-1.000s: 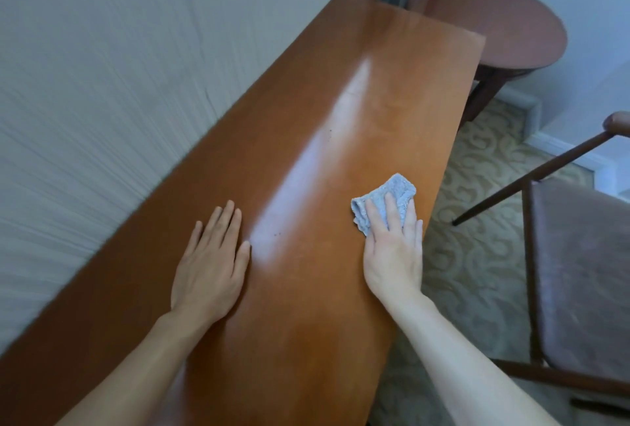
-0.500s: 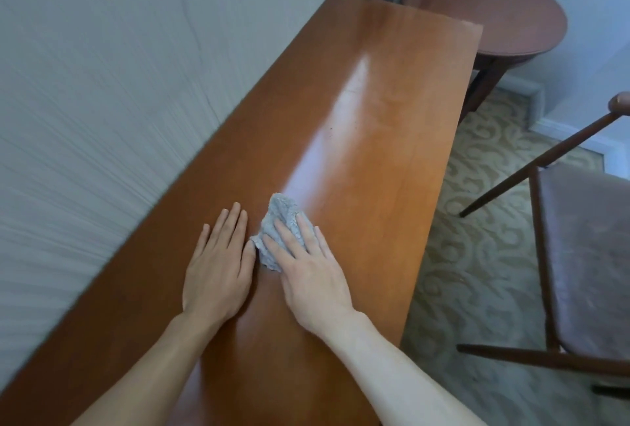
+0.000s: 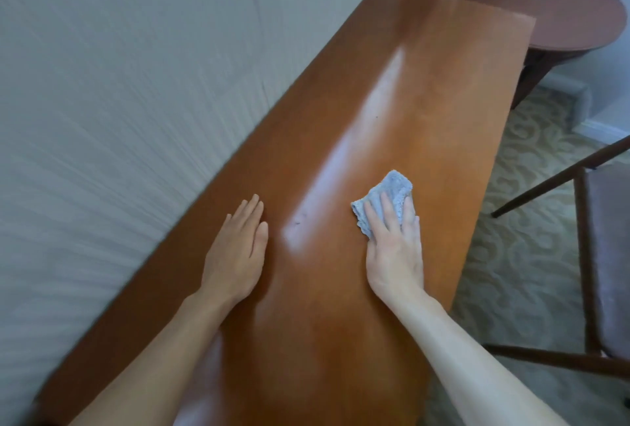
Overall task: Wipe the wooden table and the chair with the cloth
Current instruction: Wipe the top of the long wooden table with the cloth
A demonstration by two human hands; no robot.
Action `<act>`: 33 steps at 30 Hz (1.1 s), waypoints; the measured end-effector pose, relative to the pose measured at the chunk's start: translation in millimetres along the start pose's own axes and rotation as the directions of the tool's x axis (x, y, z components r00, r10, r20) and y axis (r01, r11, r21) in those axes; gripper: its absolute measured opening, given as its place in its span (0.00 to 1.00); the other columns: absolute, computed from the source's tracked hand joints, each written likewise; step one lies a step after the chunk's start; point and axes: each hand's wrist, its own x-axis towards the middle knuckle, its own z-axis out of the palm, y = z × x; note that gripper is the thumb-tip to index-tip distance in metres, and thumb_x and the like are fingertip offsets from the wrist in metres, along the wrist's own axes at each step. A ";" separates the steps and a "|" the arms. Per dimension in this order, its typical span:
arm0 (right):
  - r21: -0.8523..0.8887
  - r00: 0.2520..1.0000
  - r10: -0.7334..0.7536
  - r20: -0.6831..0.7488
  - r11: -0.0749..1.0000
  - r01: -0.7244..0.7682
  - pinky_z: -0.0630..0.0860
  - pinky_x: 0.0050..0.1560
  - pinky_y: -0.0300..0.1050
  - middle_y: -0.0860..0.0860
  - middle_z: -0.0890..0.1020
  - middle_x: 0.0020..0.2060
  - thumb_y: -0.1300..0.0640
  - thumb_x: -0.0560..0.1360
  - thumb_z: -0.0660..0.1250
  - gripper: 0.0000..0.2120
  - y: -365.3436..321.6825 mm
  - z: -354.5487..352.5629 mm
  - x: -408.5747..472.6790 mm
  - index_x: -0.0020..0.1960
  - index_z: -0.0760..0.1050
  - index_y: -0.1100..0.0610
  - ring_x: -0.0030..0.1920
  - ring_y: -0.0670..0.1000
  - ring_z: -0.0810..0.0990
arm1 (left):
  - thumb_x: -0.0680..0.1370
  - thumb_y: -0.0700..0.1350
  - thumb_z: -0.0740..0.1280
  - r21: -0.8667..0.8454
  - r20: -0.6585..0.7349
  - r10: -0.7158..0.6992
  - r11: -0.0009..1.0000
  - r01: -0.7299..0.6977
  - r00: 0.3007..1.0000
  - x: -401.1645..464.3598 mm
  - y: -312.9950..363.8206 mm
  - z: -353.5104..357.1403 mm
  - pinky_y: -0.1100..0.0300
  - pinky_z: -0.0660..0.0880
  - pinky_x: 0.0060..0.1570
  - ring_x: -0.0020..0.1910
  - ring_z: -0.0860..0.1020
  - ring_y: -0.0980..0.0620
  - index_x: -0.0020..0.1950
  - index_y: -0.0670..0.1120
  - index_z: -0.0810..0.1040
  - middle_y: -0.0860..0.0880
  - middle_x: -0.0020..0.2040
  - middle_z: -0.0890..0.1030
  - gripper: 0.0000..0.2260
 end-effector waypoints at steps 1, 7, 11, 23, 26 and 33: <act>0.010 0.999 -0.045 0.008 0.999 0.045 0.47 0.81 0.60 0.50 0.56 0.82 0.63 0.79 0.59 0.30 -18.7 6.8 -0.6 0.81 0.61 0.50 0.82 0.61 0.43 | 0.87 0.53 0.46 -0.017 -0.014 -0.029 0.999 0.028 0.999 -5.4 -8.0 -3.6 0.58 0.47 0.81 0.82 0.51 0.60 0.83 0.46 0.60 0.54 0.83 0.57 0.25; 0.125 0.938 -0.323 0.124 0.943 0.308 0.41 0.80 0.61 0.51 0.54 0.82 0.58 0.79 0.60 0.31 -149.1 52.5 -9.9 0.81 0.57 0.50 0.82 0.61 0.40 | 0.87 0.52 0.50 -0.116 -0.137 -0.193 0.977 0.178 0.972 -10.7 -42.3 -28.4 0.58 0.56 0.77 0.79 0.63 0.54 0.80 0.45 0.66 0.50 0.80 0.67 0.24; 0.098 0.851 -0.474 0.226 0.880 0.465 0.39 0.80 0.62 0.52 0.52 0.83 0.55 0.81 0.58 0.34 -197.0 70.7 -43.2 0.83 0.47 0.53 0.81 0.60 0.34 | 0.84 0.54 0.48 -0.126 -0.101 -0.200 0.974 0.187 0.974 -15.1 -57.3 -39.7 0.50 0.61 0.78 0.77 0.67 0.50 0.79 0.45 0.68 0.46 0.77 0.71 0.27; -0.016 0.947 -0.293 0.128 0.955 0.298 0.47 0.81 0.58 0.49 0.57 0.82 0.58 0.81 0.57 0.29 -51.5 17.4 -3.3 0.81 0.59 0.46 0.82 0.59 0.46 | 0.86 0.55 0.52 0.021 -0.035 -0.106 0.994 0.107 0.994 -43.8 -20.0 -20.6 0.57 0.55 0.78 0.81 0.58 0.55 0.79 0.47 0.68 0.52 0.81 0.64 0.24; -0.043 0.979 -0.192 0.065 0.980 0.195 0.51 0.80 0.61 0.52 0.60 0.81 0.60 0.80 0.58 0.28 -2.0 0.3 12.0 0.79 0.64 0.50 0.82 0.62 0.50 | 0.87 0.55 0.51 0.036 -0.028 -0.119 0.992 0.120 0.992 -56.4 -9.4 -22.3 0.57 0.53 0.79 0.81 0.58 0.54 0.81 0.47 0.66 0.51 0.82 0.63 0.24; -0.020 0.990 -0.144 0.008 0.989 0.144 0.52 0.79 0.66 0.55 0.61 0.80 0.61 0.81 0.57 0.25 50.0 -9.9 -3.7 0.78 0.66 0.53 0.80 0.66 0.51 | 0.87 0.55 0.51 0.035 -0.049 -0.160 0.986 0.162 0.986 -110.0 11.5 -20.7 0.57 0.52 0.80 0.82 0.56 0.53 0.82 0.46 0.63 0.50 0.83 0.61 0.25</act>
